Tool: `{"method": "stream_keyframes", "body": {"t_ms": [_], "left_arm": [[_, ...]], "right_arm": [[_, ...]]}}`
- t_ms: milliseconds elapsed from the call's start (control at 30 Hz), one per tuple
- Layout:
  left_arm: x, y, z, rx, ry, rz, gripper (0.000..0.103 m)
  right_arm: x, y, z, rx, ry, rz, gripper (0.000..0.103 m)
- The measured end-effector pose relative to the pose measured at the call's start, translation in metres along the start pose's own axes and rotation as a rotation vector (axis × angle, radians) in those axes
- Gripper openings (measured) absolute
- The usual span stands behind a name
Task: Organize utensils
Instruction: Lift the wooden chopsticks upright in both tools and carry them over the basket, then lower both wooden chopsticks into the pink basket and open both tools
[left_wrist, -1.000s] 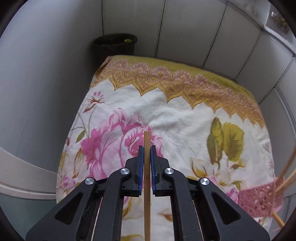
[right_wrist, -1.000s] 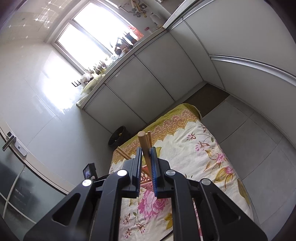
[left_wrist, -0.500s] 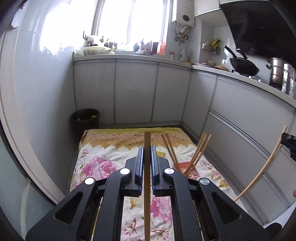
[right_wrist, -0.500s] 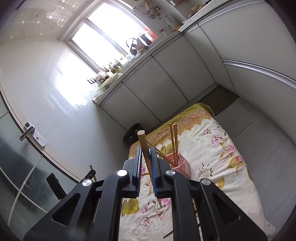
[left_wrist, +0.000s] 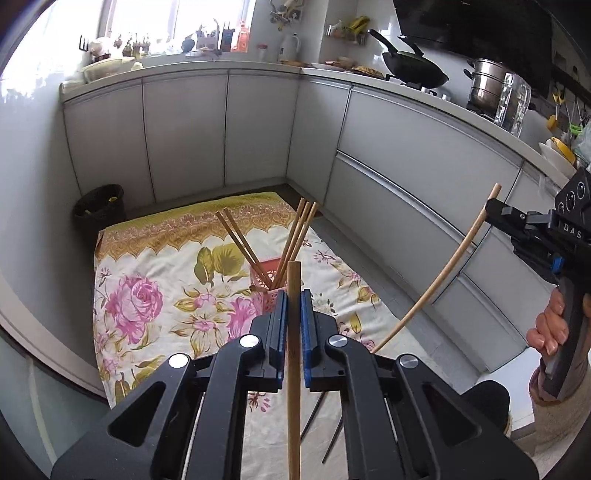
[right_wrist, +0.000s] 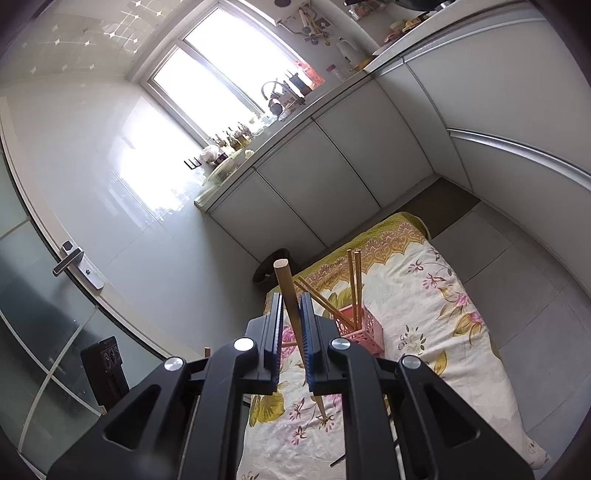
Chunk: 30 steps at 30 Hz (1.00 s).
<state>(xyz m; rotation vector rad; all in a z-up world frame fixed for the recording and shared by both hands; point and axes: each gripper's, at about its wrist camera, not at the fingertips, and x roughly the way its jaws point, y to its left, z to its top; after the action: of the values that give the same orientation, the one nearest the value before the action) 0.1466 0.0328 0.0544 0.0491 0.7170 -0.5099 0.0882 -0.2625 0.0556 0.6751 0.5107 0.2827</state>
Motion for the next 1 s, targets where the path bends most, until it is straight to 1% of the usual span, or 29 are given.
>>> {"method": "stream_keyframes", "body": {"t_ms": [33,100,167,233,400,433,467,500,600,733,800,867,900,933,967,1000], "left_arm": [[0.001,0.003,0.004,-0.018,-0.022,0.007,0.006],[0.007,0.007,0.012,-0.076,-0.076,-0.013,0.006],[0.011,0.004,0.018,-0.096,-0.170,-0.001,0.006],[0.015,0.001,0.025,-0.127,-0.293,0.013,0.006],[0.016,-0.012,0.043,-0.159,-0.663,0.180,0.006],[0.018,-0.015,0.046,-0.157,-0.715,0.210,0.006],[0.024,-0.018,0.049,-0.154,-0.750,0.234,0.006],[0.032,-0.019,0.054,-0.155,-0.758,0.238,0.006],[0.062,-0.021,0.062,-0.145,-0.724,0.250,0.006],[0.097,-0.018,0.057,-0.133,-0.633,0.257,0.006],[0.112,-0.015,0.052,-0.127,-0.591,0.273,0.006],[0.126,-0.010,0.049,-0.120,-0.532,0.279,0.007],[0.132,-0.006,0.047,-0.129,-0.506,0.268,0.010],[0.135,-0.004,0.045,-0.133,-0.482,0.262,0.027],[0.135,-0.002,0.043,-0.137,-0.471,0.261,0.052],[0.129,-0.001,0.039,-0.146,-0.484,0.257,0.061]], "right_arm": [[0.002,-0.002,0.000,0.003,0.000,-0.001,0.011],[0.007,-0.005,0.000,0.019,0.009,0.006,0.011],[0.011,-0.008,0.000,0.026,0.010,0.007,0.012],[0.014,-0.010,0.003,0.026,0.003,0.001,0.012],[0.023,-0.011,0.016,0.006,-0.029,0.002,0.011],[0.025,-0.010,0.019,-0.002,-0.041,-0.003,0.012],[0.028,-0.010,0.022,-0.012,-0.049,-0.007,0.012],[0.030,-0.009,0.026,-0.022,-0.054,-0.008,0.011],[0.040,-0.012,0.035,-0.046,-0.068,-0.023,0.011],[0.055,-0.020,0.046,-0.044,-0.059,-0.023,0.012],[0.063,-0.024,0.049,-0.038,-0.058,-0.020,0.012],[0.070,-0.028,0.052,-0.031,-0.056,-0.019,0.011],[0.073,-0.029,0.053,-0.027,-0.057,-0.018,0.012],[0.076,-0.029,0.054,-0.025,-0.059,-0.018,0.012],[0.080,-0.029,0.055,-0.025,-0.062,-0.018,0.012],[0.083,-0.029,0.056,-0.027,-0.065,-0.019,0.012]]}}
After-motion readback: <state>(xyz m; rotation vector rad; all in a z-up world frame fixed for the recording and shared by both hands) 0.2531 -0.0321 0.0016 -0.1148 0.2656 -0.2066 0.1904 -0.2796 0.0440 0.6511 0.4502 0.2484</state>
